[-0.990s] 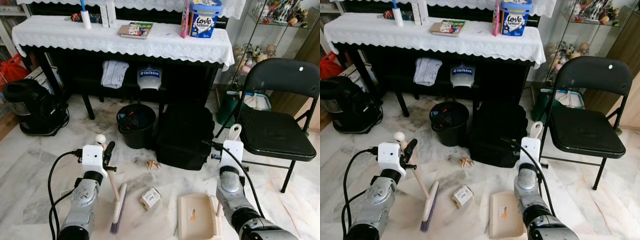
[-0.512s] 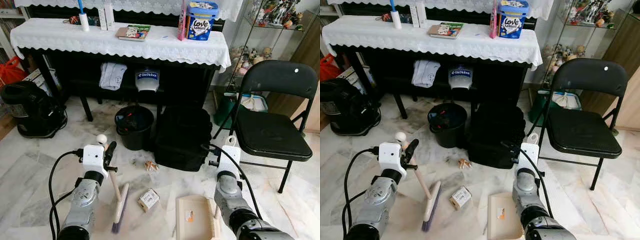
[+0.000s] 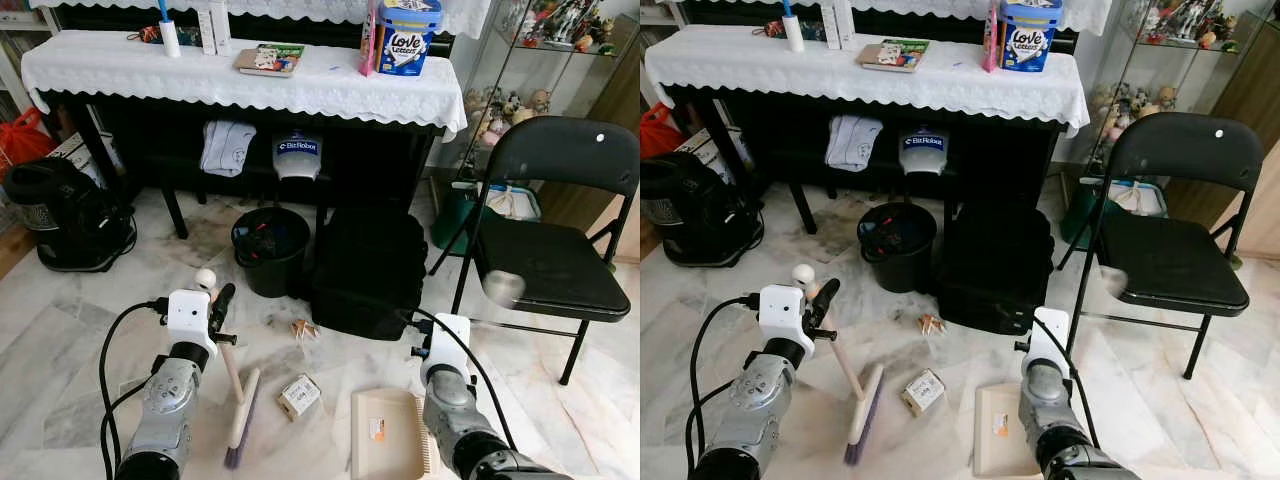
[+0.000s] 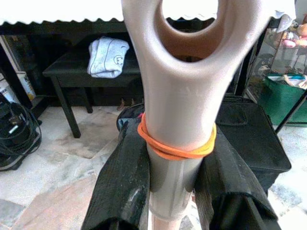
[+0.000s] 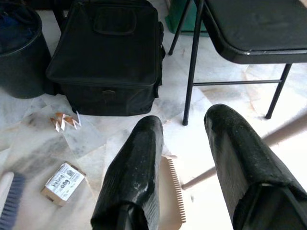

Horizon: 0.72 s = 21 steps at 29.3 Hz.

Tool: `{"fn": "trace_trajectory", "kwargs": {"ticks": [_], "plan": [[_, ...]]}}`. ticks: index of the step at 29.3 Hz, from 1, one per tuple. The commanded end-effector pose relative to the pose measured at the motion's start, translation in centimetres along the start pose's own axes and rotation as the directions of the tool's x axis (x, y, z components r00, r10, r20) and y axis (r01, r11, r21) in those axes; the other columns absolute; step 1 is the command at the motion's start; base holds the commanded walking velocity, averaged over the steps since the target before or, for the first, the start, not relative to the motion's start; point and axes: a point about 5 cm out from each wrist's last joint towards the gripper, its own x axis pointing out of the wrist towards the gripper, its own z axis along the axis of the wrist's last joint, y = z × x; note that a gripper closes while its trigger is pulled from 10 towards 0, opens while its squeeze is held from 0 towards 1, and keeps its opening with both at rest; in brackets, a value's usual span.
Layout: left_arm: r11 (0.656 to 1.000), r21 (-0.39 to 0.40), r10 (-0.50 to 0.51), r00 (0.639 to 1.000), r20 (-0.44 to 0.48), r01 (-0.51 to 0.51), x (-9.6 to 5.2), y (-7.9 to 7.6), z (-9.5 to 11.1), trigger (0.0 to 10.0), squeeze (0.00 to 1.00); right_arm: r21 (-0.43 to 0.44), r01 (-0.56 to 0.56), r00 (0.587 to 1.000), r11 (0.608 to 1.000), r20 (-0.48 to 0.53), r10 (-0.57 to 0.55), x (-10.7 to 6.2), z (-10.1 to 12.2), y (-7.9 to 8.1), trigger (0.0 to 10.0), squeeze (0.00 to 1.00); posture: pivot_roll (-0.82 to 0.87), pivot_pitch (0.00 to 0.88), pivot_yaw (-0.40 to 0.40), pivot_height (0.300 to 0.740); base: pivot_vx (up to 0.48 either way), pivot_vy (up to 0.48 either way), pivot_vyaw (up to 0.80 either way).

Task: Sweep floor

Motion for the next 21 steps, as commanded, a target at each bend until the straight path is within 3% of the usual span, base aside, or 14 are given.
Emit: {"fn": "trace_trajectory", "kwargs": {"ticks": [1,21], "plan": [[1.000,-0.015,-0.004,1.000,0.031,0.004,0.20,-0.09,0.65,10.0,0.00,-0.004,0.010,1.000,1.000,0.016,-0.010,0.14,0.44,-0.25,10.0,0.00,0.02,0.009,-0.046,0.740,0.000,0.000,0.00],[1.000,-0.008,-0.020,1.000,-0.013,0.020,-0.02,-0.14,-0.03,10.0,0.00,0.000,-0.012,1.000,1.000,-0.003,0.012,0.09,0.15,-0.13,10.0,0.00,0.02,0.007,-0.047,0.740,0.000,0.000,0.00]]}}
